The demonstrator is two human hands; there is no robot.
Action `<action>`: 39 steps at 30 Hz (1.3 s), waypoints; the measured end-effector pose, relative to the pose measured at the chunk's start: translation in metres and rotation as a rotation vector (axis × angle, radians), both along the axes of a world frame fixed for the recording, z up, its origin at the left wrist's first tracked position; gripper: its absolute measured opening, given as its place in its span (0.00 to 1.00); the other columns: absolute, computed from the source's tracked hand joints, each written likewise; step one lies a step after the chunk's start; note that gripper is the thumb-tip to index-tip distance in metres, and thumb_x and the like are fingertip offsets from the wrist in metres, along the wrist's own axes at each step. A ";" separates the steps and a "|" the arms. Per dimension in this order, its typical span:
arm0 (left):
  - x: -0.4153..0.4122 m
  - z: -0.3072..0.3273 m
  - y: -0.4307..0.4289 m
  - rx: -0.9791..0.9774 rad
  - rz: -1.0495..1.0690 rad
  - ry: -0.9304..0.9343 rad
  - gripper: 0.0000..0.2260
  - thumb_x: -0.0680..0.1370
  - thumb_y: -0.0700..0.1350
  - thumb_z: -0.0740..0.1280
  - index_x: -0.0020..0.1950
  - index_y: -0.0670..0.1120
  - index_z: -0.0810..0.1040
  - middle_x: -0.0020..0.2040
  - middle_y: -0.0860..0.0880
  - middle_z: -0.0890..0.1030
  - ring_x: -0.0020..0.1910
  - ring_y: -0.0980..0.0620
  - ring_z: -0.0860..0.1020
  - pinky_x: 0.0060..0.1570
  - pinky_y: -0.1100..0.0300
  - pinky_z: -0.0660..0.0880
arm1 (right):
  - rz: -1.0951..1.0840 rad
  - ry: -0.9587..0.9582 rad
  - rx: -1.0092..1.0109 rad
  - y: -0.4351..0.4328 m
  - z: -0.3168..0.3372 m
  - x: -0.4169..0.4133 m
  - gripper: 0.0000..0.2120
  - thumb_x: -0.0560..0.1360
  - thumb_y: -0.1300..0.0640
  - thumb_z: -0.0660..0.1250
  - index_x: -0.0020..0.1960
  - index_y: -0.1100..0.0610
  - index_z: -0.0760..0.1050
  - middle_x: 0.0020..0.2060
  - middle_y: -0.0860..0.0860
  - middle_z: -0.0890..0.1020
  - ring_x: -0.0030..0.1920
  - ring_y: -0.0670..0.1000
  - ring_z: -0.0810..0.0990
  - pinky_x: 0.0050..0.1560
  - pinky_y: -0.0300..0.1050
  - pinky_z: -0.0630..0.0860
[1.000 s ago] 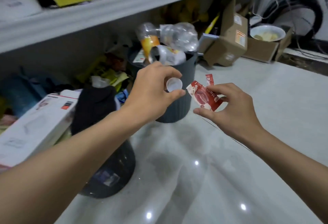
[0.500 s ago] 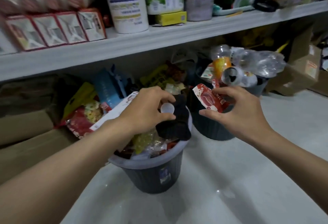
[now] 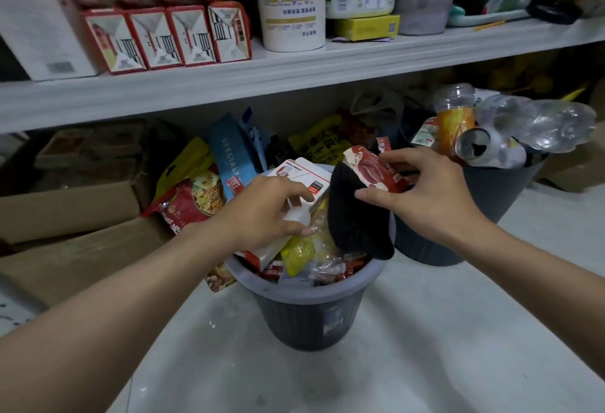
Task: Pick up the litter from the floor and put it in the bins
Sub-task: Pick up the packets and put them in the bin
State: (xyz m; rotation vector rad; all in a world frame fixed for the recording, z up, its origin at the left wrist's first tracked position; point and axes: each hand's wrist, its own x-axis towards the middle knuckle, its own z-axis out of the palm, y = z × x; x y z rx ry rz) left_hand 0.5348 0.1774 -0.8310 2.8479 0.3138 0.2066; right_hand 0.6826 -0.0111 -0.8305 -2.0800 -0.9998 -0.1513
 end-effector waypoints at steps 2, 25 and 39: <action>-0.002 -0.001 0.003 -0.007 -0.005 -0.012 0.24 0.70 0.57 0.74 0.64 0.52 0.77 0.58 0.52 0.79 0.51 0.56 0.75 0.42 0.68 0.68 | 0.011 0.006 -0.009 0.007 0.000 -0.003 0.32 0.62 0.39 0.77 0.62 0.51 0.77 0.56 0.47 0.79 0.54 0.45 0.77 0.54 0.40 0.74; -0.010 0.005 0.009 0.004 0.017 -0.078 0.22 0.72 0.60 0.70 0.63 0.52 0.78 0.54 0.54 0.80 0.49 0.58 0.75 0.42 0.66 0.69 | 0.111 0.107 -0.130 0.024 -0.016 -0.018 0.31 0.66 0.42 0.75 0.65 0.53 0.76 0.59 0.47 0.81 0.57 0.45 0.78 0.55 0.37 0.73; 0.054 0.013 -0.078 0.216 -0.058 -0.140 0.27 0.80 0.57 0.60 0.77 0.51 0.61 0.77 0.51 0.61 0.76 0.51 0.57 0.73 0.56 0.56 | -0.019 -0.258 -0.489 -0.053 -0.016 0.020 0.29 0.81 0.42 0.53 0.78 0.53 0.57 0.76 0.52 0.61 0.76 0.52 0.57 0.74 0.50 0.58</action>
